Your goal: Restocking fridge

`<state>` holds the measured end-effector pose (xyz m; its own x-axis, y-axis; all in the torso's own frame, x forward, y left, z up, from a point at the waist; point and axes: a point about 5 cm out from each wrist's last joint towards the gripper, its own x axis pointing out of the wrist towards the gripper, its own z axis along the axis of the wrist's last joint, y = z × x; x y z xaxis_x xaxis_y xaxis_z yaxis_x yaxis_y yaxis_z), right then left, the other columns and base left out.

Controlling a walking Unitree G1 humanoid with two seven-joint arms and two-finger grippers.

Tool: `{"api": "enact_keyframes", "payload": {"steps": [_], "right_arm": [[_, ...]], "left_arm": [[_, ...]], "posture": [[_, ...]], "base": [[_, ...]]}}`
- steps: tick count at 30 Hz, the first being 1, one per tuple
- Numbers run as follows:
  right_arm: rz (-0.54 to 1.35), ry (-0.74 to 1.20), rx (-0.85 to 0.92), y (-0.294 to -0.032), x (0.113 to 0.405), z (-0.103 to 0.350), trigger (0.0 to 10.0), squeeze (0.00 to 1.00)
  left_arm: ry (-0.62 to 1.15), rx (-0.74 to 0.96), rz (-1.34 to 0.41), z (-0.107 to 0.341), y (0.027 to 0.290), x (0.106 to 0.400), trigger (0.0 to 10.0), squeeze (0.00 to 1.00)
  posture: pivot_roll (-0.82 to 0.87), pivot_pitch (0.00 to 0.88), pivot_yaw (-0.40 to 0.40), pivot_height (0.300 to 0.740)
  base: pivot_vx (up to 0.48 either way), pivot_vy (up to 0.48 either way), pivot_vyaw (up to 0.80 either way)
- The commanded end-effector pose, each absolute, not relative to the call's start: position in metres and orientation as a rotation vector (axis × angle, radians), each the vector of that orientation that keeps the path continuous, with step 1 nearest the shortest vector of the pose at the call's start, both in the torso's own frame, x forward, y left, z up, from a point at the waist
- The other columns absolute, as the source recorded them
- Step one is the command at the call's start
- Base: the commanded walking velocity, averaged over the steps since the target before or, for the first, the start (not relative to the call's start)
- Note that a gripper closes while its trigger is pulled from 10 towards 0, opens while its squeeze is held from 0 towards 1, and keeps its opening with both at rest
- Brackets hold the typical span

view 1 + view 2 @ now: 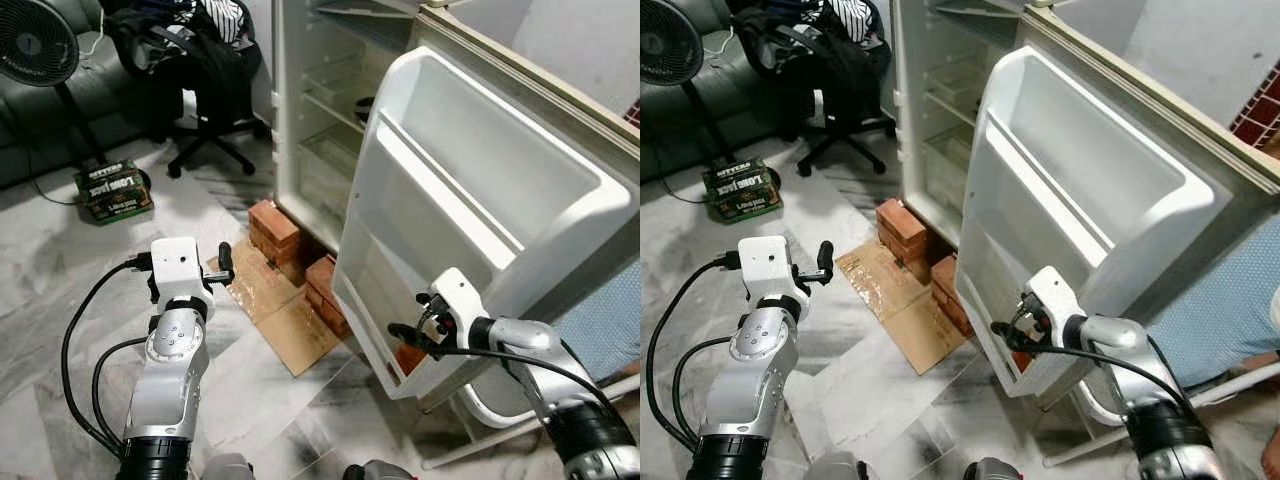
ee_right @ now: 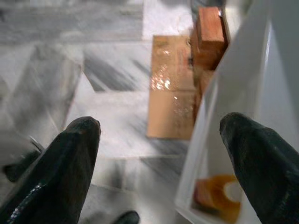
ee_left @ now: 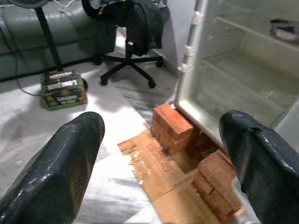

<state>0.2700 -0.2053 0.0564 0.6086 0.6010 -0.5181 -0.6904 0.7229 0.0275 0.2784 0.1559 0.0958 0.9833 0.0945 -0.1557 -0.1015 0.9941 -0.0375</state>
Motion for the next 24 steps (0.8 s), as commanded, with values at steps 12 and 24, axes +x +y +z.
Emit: {"api": "enact_keyframes", "payload": {"steps": [12, 24], "right_arm": [[0.529, 0.308, 0.035, -0.197, 0.206, 0.073, 10.0, 0.00], [0.342, 0.395, -0.040, -0.221, 0.186, 0.040, 10.0, 0.00]], "left_arm": [[0.124, -0.067, 0.044, 0.101, 0.150, 0.278, 10.0, 0.00], [0.124, -0.064, 0.006, 0.101, 0.145, 0.282, 10.0, 0.00]], "posture": [[-0.02, 0.043, -0.030, 0.740], [-0.03, 0.042, -0.018, 0.740]], "base": [[0.000, 0.000, 0.00], [0.000, 0.000, 0.00]]}}
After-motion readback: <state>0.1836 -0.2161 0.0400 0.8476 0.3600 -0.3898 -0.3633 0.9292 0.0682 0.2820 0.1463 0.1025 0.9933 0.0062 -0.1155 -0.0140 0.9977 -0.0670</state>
